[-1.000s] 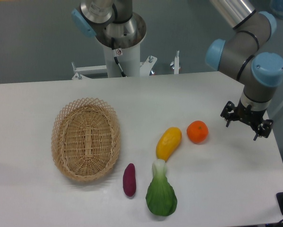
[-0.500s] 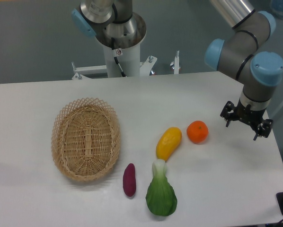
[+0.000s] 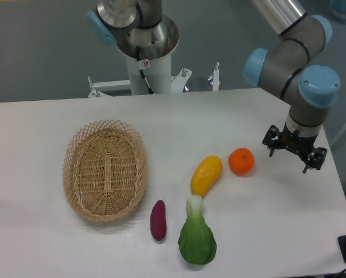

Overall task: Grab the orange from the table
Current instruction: 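Move the open gripper over the orange and lower onto it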

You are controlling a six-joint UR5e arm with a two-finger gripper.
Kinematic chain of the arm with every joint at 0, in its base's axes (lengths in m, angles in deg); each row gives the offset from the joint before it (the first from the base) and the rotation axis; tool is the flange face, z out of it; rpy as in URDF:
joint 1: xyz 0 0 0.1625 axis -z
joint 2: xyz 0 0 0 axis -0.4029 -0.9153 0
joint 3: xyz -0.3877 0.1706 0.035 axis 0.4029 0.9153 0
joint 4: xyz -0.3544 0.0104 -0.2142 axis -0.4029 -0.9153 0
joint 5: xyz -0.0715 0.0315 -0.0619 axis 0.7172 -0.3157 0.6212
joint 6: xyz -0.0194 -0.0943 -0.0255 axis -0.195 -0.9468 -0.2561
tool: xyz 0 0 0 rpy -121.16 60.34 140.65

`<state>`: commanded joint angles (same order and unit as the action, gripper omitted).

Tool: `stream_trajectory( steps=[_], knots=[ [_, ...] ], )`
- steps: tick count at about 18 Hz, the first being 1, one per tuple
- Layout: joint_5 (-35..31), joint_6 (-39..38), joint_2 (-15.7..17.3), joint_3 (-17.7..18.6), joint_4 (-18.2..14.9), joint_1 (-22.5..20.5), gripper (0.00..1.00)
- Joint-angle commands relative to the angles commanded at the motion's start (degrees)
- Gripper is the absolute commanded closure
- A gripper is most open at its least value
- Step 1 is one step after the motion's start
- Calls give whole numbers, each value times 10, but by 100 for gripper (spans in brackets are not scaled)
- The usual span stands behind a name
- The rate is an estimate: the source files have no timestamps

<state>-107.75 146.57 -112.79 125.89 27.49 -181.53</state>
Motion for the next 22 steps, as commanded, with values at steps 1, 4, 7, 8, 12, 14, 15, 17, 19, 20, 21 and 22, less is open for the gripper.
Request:
stream_trajectory(
  steps=[1,4,7,8,12,14,15,17,19,20,21,22],
  knots=[
    [0,0,0,0,-1,1,0],
    [3,0,5,31,6,1,0],
    [3,0,20,58,5,2,0],
    [3,1,26,69,5,2,0],
    [2,5,42,107,6,3,0],
    [2,3,42,111,4,6,0],
    [1,2,42,113,4,12,0],
    [2,-1,42,120,7,16,0],
    [2,-1,43,124,6,17,0],
    [2,-1,44,128,6,18,0],
    [2,-2,46,135,7,23,0],
    [2,-7,46,142,7,28,0]
  ],
)
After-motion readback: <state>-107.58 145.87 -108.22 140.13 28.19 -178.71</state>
